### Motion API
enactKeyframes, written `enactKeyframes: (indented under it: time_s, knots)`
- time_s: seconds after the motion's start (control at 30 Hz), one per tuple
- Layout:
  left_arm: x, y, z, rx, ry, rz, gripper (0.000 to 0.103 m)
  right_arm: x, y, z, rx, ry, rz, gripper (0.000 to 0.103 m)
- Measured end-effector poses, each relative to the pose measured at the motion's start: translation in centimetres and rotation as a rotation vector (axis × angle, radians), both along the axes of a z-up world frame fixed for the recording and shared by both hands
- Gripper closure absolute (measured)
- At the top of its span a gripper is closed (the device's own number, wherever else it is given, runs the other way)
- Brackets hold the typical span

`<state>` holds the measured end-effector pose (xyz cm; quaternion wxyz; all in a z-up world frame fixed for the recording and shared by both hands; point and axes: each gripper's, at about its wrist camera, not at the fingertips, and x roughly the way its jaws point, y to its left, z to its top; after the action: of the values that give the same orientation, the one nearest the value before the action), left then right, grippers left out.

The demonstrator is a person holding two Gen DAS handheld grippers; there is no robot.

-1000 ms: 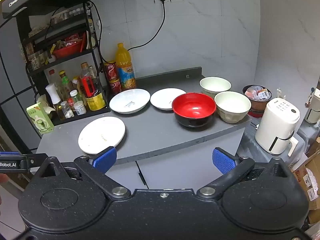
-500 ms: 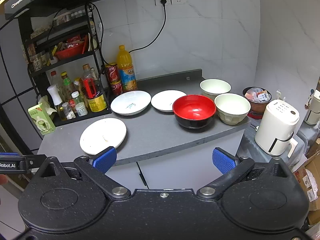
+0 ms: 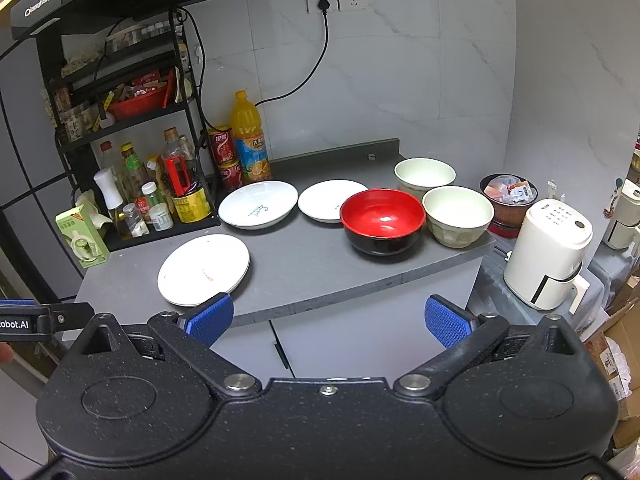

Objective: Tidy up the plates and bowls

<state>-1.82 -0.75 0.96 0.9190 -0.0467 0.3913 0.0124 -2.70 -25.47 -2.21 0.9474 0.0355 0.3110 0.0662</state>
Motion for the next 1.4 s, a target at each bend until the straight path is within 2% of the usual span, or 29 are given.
enactKeyframes:
  time_s: [0.67, 1.4]
  knots:
    - [0.0, -0.8, 0.4, 0.002, 0.004, -0.003, 0.001, -0.3, -0.8, 0.3, 0.005, -0.002, 0.005, 0.0]
    - [1.3, -2.1, 0.6, 0.004, 0.009, -0.004, 0.001, 1.5, -1.5, 0.6, 0.002, 0.012, 0.0, 0.0]
